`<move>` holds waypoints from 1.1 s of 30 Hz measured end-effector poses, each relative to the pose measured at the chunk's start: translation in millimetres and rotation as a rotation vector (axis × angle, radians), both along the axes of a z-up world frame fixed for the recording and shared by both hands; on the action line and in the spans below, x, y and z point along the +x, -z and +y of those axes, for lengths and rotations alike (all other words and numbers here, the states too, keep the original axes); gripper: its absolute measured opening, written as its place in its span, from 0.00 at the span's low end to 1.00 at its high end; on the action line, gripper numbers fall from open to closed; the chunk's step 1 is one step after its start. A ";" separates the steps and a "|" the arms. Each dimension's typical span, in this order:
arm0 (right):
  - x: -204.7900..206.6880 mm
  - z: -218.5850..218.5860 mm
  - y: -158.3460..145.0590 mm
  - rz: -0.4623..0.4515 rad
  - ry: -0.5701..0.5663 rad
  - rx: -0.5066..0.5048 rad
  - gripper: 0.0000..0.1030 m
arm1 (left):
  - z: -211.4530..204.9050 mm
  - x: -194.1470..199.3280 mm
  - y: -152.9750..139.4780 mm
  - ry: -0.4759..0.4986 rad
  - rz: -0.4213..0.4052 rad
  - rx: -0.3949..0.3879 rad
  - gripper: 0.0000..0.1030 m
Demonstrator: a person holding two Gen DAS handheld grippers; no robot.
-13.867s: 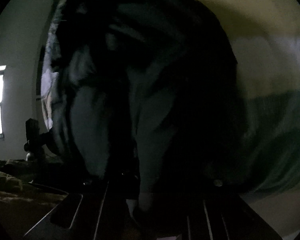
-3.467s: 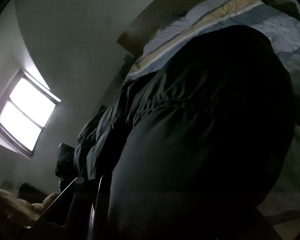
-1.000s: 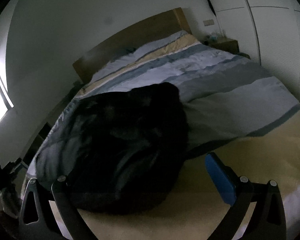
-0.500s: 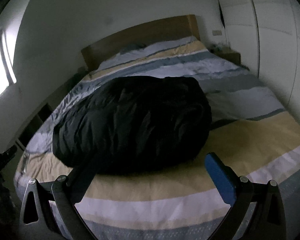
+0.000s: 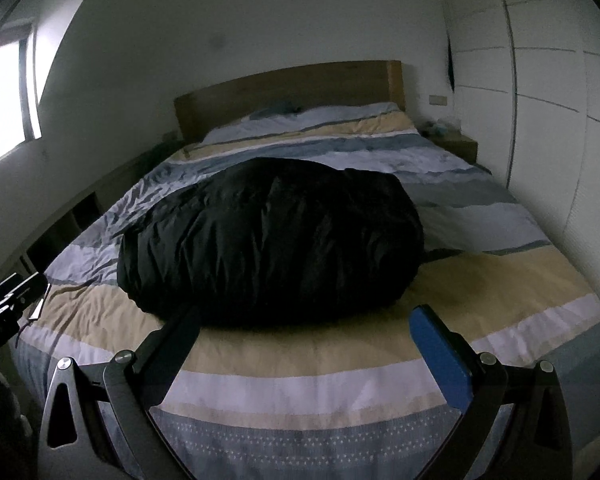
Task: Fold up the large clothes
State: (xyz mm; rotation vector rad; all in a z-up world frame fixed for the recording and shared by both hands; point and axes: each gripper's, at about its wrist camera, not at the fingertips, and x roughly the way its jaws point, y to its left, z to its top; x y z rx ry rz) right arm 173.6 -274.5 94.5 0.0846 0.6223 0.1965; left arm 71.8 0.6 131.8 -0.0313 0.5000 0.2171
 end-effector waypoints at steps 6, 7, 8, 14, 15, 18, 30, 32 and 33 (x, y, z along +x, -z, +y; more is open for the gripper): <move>-10.6 -7.4 -1.5 -0.011 0.026 0.006 1.00 | -0.8 -6.4 -3.2 0.010 0.003 -0.018 0.75; -12.2 -8.1 -1.5 -0.014 0.029 0.007 1.00 | -1.0 -6.6 -3.3 0.011 0.003 -0.017 0.75; -13.6 -9.3 -2.0 -0.017 0.034 0.006 1.00 | -1.2 -6.8 -3.4 0.011 0.003 -0.018 0.75; -20.2 -13.0 -3.3 -0.032 0.049 -0.004 1.00 | -2.1 -11.5 -3.4 0.014 0.003 -0.003 0.75; -21.2 -12.7 -3.1 -0.032 0.049 -0.008 1.00 | -2.5 -12.6 -3.2 0.015 0.005 -0.003 0.75; -23.7 -11.9 -4.0 -0.038 0.052 -0.019 1.00 | -3.3 -15.3 -2.7 0.020 0.006 -0.004 0.75; -27.0 -10.1 -1.5 -0.037 0.050 -0.039 1.00 | -1.2 -15.9 2.2 0.031 0.007 -0.006 0.75; -27.0 -9.9 -0.6 -0.036 0.052 -0.041 1.00 | -1.6 -16.2 2.8 0.028 0.006 -0.001 0.75; -26.7 -10.1 -0.1 -0.036 0.054 -0.045 1.00 | -1.7 -16.1 3.6 0.028 0.007 0.001 0.75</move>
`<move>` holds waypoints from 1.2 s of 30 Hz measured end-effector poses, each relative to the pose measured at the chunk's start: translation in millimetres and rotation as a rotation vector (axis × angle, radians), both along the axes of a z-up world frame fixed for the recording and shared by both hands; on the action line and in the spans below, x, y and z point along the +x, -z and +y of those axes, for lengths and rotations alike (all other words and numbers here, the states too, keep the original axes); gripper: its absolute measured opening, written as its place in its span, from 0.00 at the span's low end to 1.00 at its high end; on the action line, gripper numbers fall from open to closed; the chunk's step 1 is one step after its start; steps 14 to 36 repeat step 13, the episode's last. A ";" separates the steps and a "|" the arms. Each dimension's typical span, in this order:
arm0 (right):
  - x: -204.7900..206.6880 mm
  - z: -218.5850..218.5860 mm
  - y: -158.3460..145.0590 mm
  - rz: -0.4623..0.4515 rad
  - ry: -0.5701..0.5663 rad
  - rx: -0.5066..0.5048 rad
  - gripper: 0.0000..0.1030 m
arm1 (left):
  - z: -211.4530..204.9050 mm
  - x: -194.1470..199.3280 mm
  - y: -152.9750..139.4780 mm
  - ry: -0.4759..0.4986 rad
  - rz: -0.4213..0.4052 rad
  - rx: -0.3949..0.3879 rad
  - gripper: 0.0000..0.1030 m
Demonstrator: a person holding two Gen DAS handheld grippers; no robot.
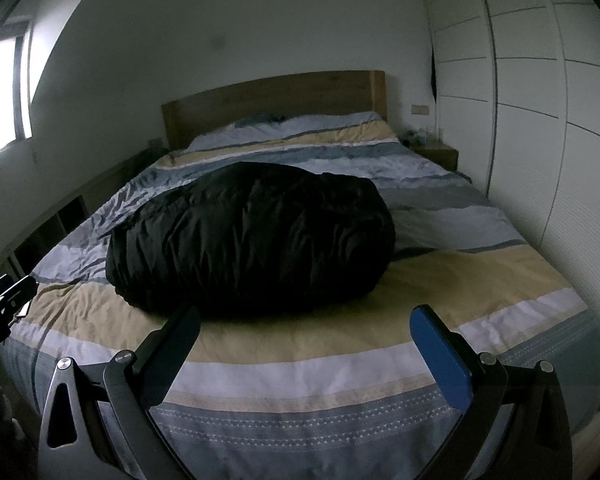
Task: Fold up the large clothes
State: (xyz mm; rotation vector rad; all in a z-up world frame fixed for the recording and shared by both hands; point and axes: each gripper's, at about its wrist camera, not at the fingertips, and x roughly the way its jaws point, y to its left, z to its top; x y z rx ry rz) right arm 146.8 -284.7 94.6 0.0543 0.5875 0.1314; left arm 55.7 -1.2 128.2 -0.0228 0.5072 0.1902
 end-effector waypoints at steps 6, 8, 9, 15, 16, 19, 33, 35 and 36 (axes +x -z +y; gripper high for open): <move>-1.8 3.3 -0.4 -0.017 0.005 -0.030 1.00 | 0.3 1.2 5.0 0.005 0.018 -0.001 0.75; -2.6 4.5 -1.6 -0.025 0.004 -0.036 1.00 | 0.4 2.2 7.1 0.010 0.026 -0.001 0.75; -2.9 4.9 -2.1 -0.027 0.003 -0.038 1.00 | 0.7 2.7 8.2 0.013 0.030 -0.002 0.75; -4.2 5.5 -3.4 -0.036 0.005 -0.050 1.00 | 1.2 6.1 12.6 0.020 0.043 -0.005 0.75; -4.2 5.5 -3.4 -0.036 0.005 -0.050 1.00 | 1.2 6.1 12.6 0.020 0.043 -0.005 0.75; -4.2 5.5 -3.4 -0.036 0.005 -0.050 1.00 | 1.2 6.1 12.6 0.020 0.043 -0.005 0.75; -4.2 5.5 -3.4 -0.036 0.005 -0.050 1.00 | 1.2 6.1 12.6 0.020 0.043 -0.005 0.75; -4.2 5.5 -3.4 -0.036 0.005 -0.050 1.00 | 1.2 6.1 12.6 0.020 0.043 -0.005 0.75; -4.2 5.5 -3.4 -0.036 0.005 -0.050 1.00 | 1.2 6.1 12.6 0.020 0.043 -0.005 0.75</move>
